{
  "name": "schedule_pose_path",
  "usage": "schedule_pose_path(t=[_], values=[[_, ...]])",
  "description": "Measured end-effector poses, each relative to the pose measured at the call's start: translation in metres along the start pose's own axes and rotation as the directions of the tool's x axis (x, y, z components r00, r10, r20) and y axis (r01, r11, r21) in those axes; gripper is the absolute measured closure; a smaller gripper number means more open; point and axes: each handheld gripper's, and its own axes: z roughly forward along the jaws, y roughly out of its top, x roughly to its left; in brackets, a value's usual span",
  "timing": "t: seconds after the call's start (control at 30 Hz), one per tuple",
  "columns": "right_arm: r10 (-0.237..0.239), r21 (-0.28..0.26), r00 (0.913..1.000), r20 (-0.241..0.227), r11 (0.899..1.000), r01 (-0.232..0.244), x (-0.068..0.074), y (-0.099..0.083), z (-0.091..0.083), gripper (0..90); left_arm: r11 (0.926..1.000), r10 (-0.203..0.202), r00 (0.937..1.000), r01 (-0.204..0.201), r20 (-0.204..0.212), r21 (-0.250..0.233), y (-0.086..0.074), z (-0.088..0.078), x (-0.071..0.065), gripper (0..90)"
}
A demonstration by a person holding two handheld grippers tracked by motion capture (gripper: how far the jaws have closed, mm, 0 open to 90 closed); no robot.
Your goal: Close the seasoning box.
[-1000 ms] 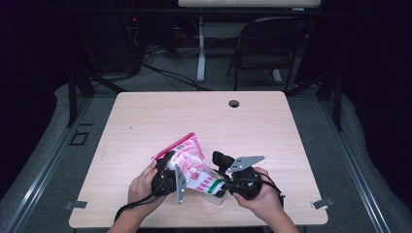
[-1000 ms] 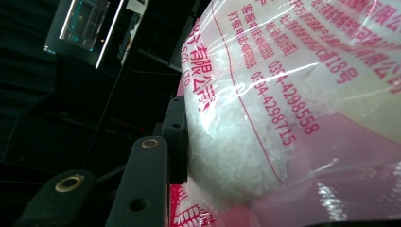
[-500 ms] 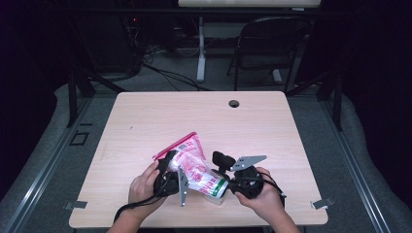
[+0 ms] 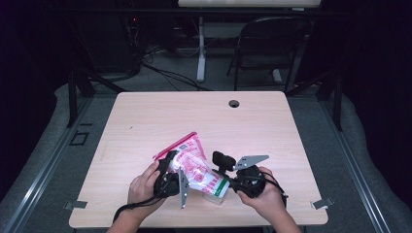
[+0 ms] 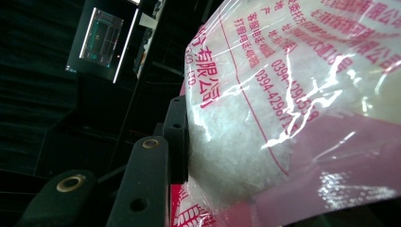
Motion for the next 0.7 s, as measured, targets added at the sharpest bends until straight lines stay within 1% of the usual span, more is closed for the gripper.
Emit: schedule_pose_path(t=[0.03,0.07,0.13,0.17,0.2,0.27,0.4,0.47,0.53,0.57,0.6,0.63,0.7], values=[[-0.001,0.005,0.9999,0.015,1.0,0.001,-0.001,0.0,0.0,90.0,1.0,0.004,1.0,-0.004,0.0,-0.002,0.0,-0.001,0.001,67.6],[0.01,0.002,0.9998,0.019,1.0,-0.01,-0.002,-0.001,0.0,90.0,1.0,0.006,1.0,-0.006,0.001,-0.001,0.0,-0.002,0.001,67.6],[0.026,-0.013,0.9996,0.006,1.0,-0.026,-0.005,-0.002,-0.001,90.0,0.9998,0.021,0.9998,-0.021,0.0,0.006,0.001,-0.002,0.0,67.8],[0.021,-0.014,0.9998,0.001,1.0,-0.021,-0.005,-0.002,-0.003,90.0,0.9998,0.021,0.9998,-0.021,0.002,0.004,0.001,-0.002,0.0,67.8],[0.018,-0.026,0.9998,-0.005,0.999,-0.018,-0.004,-0.001,-0.004,90.0,0.9997,0.022,0.9997,-0.022,0.004,0.003,0.002,-0.002,0.0,67.9],[0.01,-0.029,0.9999,-0.006,1.0,-0.011,-0.002,0.001,-0.006,90.0,0.9998,0.019,0.9998,-0.019,0.008,0.004,0.002,-0.002,-0.002,67.8],[0.003,-0.038,1.0,-0.003,0.999,-0.003,-0.001,0.002,-0.011,90.0,0.9996,0.028,0.9996,-0.028,-0.003,0.0,0.003,-0.002,-0.003,67.9],[0.006,-0.055,1.0,0.0,0.998,-0.006,0.0,0.004,-0.015,90.0,0.9997,0.023,0.9997,-0.023,0.003,0.002,0.003,-0.002,-0.003,67.9],[0.012,-0.082,0.9999,-0.009,0.997,-0.012,0.002,0.006,-0.02,90.0,0.9997,0.023,0.9997,-0.023,0.004,0.004,0.003,-0.002,-0.003,68.0],[0.01,-0.091,0.9999,-0.012,0.996,-0.011,0.003,0.007,-0.023,89.3,0.9997,0.023,0.9997,-0.023,0.0,0.003,0.003,-0.002,-0.003,67.9],[0.011,-0.109,0.9996,-0.026,0.994,-0.013,0.004,0.008,-0.025,82.8,0.9997,0.025,0.9997,-0.025,0.001,0.002,0.003,-0.001,-0.003,68.0],[0.014,-0.115,0.9993,-0.034,0.993,-0.018,0.005,0.009,-0.026,82.5,0.9996,0.028,0.9996,-0.028,0.0,0.003,0.003,-0.002,-0.003,68.0],[-0.001,-0.124,0.9992,-0.04,0.992,-0.004,0.01,0.012,-0.028,82.0,0.9996,0.027,0.9996,-0.027,-0.006,0.0,0.004,-0.002,-0.004,68.0]])
